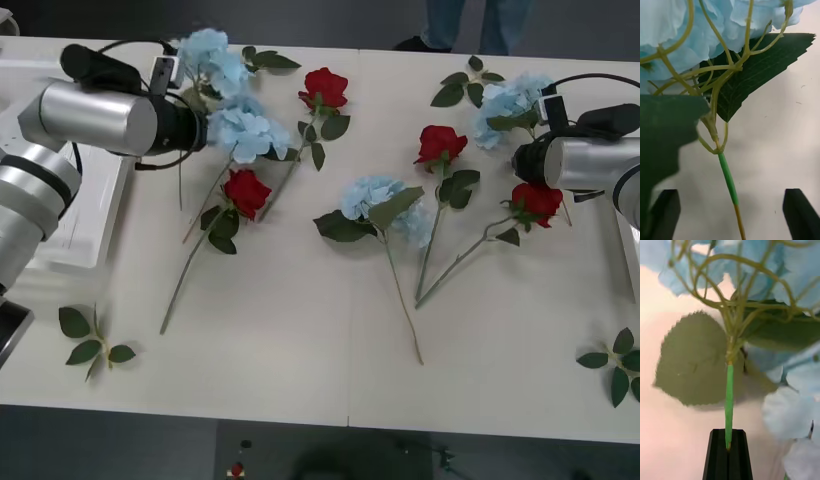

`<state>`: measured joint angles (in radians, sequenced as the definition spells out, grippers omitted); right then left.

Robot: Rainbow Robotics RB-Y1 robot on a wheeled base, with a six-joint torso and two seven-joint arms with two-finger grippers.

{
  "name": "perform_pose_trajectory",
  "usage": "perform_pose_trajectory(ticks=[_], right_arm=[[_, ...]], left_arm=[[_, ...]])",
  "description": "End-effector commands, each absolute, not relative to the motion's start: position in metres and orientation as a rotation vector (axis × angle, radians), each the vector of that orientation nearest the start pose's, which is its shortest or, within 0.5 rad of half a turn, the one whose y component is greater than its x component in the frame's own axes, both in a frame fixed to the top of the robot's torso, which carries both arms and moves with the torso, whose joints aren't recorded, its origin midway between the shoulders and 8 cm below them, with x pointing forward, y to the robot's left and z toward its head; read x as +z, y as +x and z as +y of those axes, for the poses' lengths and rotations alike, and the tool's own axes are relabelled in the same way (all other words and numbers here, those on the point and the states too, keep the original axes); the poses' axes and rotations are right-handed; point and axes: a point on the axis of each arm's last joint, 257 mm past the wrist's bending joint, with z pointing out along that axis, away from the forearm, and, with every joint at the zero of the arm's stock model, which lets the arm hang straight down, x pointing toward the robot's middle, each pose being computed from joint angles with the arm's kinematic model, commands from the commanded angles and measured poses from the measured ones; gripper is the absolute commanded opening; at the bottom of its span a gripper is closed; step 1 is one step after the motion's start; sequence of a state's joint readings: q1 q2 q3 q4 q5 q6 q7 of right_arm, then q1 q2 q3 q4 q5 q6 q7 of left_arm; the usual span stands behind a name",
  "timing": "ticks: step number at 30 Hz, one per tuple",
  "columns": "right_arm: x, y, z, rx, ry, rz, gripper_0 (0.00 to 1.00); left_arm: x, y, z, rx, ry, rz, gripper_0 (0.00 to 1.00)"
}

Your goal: Put the red flowers into the right box and the blue flowers into the left box

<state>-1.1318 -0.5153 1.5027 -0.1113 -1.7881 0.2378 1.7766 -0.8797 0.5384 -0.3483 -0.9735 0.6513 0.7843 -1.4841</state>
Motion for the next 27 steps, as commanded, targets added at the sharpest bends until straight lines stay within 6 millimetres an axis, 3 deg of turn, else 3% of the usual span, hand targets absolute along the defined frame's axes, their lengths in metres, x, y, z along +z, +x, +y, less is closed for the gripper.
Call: perform_pose_trajectory(ticks=[1, 3, 5, 10, 14, 20, 27], right_arm=[[-0.254, 0.685, -0.413, -0.336, -0.063, 2.194, 0.00], [-0.255, 0.685, -0.412, -0.331, -0.062, 2.195, 0.00], [-0.254, 0.686, -0.411, -0.328, -0.058, 2.192, 0.00], [-0.253, 0.686, -0.411, -0.320, -0.047, 2.191, 0.00], [-0.253, 0.686, -0.412, -0.317, -0.040, 2.189, 0.00], [-0.252, 0.687, -0.410, -0.288, -0.011, 2.187, 0.00], [-0.221, 0.700, -0.395, -0.082, 0.069, 2.173, 0.00]], left_arm=[[-0.100, 0.700, 0.264, -0.106, 0.155, 2.066, 0.00], [-0.082, 0.699, 0.277, -0.104, 0.151, 2.045, 0.00], [-0.061, 0.696, 0.303, -0.092, 0.131, 2.025, 0.00], [-0.041, 0.672, 0.364, -0.057, 0.101, 2.019, 0.00], [-0.046, 0.638, 0.412, -0.016, 0.092, 2.049, 0.00], [-0.055, 0.588, 0.456, 0.023, 0.116, 2.073, 0.00], [-0.068, 0.545, 0.503, 0.091, 0.133, 2.072, 0.01]])
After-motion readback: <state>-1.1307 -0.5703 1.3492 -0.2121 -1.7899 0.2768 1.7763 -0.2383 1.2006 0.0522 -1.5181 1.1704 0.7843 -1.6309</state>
